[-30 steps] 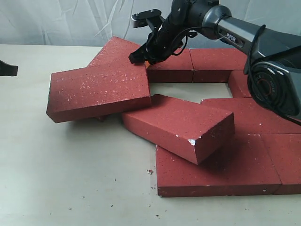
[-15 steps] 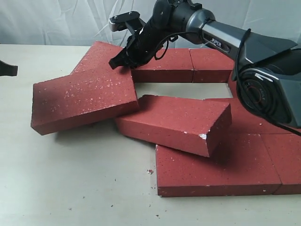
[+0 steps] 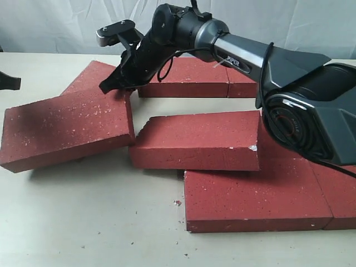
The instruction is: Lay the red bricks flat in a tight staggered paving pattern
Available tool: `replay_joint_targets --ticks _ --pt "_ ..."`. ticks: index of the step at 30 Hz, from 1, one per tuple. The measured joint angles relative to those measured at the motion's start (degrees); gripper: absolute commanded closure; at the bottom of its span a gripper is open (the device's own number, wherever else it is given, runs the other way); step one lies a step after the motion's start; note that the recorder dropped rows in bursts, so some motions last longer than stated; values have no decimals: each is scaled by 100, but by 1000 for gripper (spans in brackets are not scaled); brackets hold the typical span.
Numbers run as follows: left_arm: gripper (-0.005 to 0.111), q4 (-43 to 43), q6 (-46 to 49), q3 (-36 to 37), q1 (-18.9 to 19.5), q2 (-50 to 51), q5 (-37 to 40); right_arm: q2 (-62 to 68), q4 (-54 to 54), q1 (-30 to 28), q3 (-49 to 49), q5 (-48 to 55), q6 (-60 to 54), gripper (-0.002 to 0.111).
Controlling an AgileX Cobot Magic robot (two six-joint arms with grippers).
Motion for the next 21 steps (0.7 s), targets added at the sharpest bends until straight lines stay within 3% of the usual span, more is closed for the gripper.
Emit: replay_joint_targets --ticks 8,17,21 --pt "107 0 0 0 0 0 -33 -10 -265 74 0 11 -6 109" --pt "107 0 0 0 0 0 -132 -533 -971 -356 0 977 398 109" --pt "107 0 0 0 0 -33 -132 -1005 -1000 -495 -9 1957 428 109"
